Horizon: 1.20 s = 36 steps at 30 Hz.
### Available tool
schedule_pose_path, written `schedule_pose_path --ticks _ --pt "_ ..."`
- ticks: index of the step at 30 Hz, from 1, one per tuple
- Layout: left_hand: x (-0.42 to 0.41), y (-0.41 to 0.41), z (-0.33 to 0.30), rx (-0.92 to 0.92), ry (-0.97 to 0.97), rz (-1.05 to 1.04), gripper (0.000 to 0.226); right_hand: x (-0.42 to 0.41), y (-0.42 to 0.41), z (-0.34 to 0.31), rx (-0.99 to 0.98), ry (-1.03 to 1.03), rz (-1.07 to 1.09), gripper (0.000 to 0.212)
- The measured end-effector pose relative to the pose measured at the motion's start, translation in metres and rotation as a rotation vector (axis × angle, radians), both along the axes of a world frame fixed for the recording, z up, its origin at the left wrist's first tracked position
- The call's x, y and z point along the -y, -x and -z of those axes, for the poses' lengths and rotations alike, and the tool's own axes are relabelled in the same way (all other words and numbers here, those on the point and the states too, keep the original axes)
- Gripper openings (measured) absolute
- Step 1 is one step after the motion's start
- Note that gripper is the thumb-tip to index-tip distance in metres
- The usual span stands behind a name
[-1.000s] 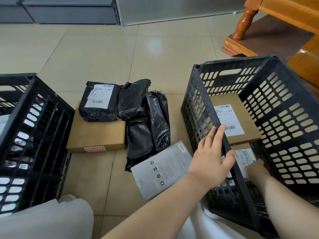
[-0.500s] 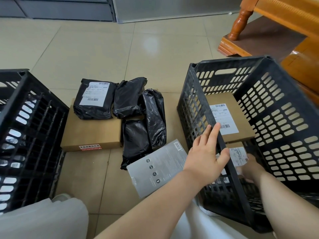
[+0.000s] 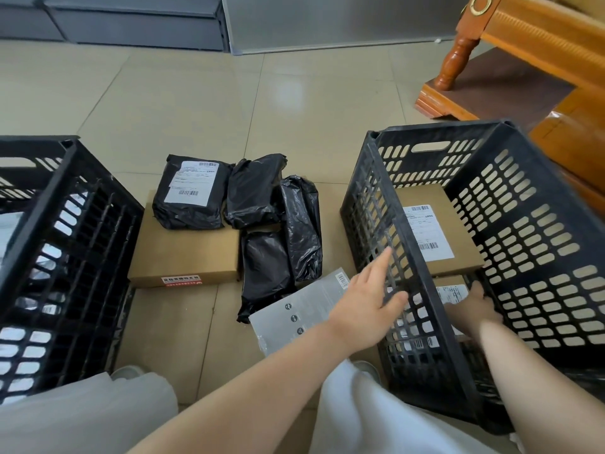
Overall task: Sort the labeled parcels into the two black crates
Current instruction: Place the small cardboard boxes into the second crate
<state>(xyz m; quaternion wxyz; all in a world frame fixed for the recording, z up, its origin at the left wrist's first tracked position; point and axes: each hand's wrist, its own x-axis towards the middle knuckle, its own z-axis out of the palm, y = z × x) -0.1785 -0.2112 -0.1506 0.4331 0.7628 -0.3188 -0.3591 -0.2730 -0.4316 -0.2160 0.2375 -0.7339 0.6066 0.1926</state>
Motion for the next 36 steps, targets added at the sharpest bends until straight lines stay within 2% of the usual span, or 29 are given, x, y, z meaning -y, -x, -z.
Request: schedule_pose_path --ticks 2,3,4,6,7,8,11,13,16,20,24,26,27,28,31,36 --pt "-0.014 -0.008 0.004 -0.014 -0.041 -0.045 0.07 -0.001 -0.011 -0.011 0.048 0.012 0.092 0.08" --pt "-0.02 -0.012 0.009 -0.027 -0.064 -0.075 0.069 0.002 -0.01 -0.009 -0.007 -0.028 0.118 0.075" --pt "-0.027 -0.015 0.012 -0.035 -0.081 -0.109 0.068 0.017 -0.003 0.009 0.015 -0.071 0.108 0.069" --pt "-0.041 -0.021 0.02 -0.061 -0.111 -0.176 0.067 0.041 0.016 0.058 -0.052 -0.231 0.052 0.063" --pt "-0.047 -0.022 0.024 -0.079 -0.127 -0.206 0.067 0.038 0.021 0.066 -0.063 -0.358 0.042 0.054" --pt "-0.052 -0.023 0.028 -0.096 -0.146 -0.229 0.066 0.022 0.022 0.055 -0.003 -0.432 0.112 0.045" --pt "-0.064 -0.026 0.039 -0.112 -0.19 -0.26 0.066 -0.039 0.008 -0.005 0.094 -0.663 0.183 0.064" --pt "-0.069 -0.03 0.045 -0.113 -0.2 -0.277 0.066 -0.044 0.0 -0.02 0.214 -0.689 0.186 0.055" --pt "-0.074 -0.034 0.05 -0.112 -0.219 -0.302 0.066 -0.046 -0.002 -0.031 0.21 -0.604 0.169 0.024" --pt "-0.079 -0.041 0.057 -0.135 -0.233 -0.327 0.067 -0.055 0.0 -0.047 0.172 -0.558 0.216 0.036" --pt "-0.089 -0.051 0.058 -0.118 -0.251 -0.372 0.066 -0.045 -0.009 -0.047 0.11 -0.339 0.311 0.028" --pt "-0.096 -0.059 0.059 -0.118 -0.258 -0.412 0.067 -0.033 -0.018 -0.047 0.158 -0.171 0.357 0.062" --pt "-0.099 -0.063 0.06 -0.118 -0.266 -0.431 0.067 -0.033 -0.026 -0.056 0.22 -0.109 0.434 0.077" --pt "-0.103 -0.067 0.06 -0.12 -0.273 -0.45 0.067 -0.028 -0.034 -0.058 0.274 -0.025 0.462 0.081" --pt "-0.116 -0.079 0.064 -0.161 -0.273 -0.505 0.067 -0.038 -0.073 -0.093 0.459 0.139 0.337 0.062" --pt "-0.137 -0.085 0.075 -0.191 -0.319 -0.608 0.065 -0.074 -0.13 -0.132 0.85 0.393 0.031 0.05"
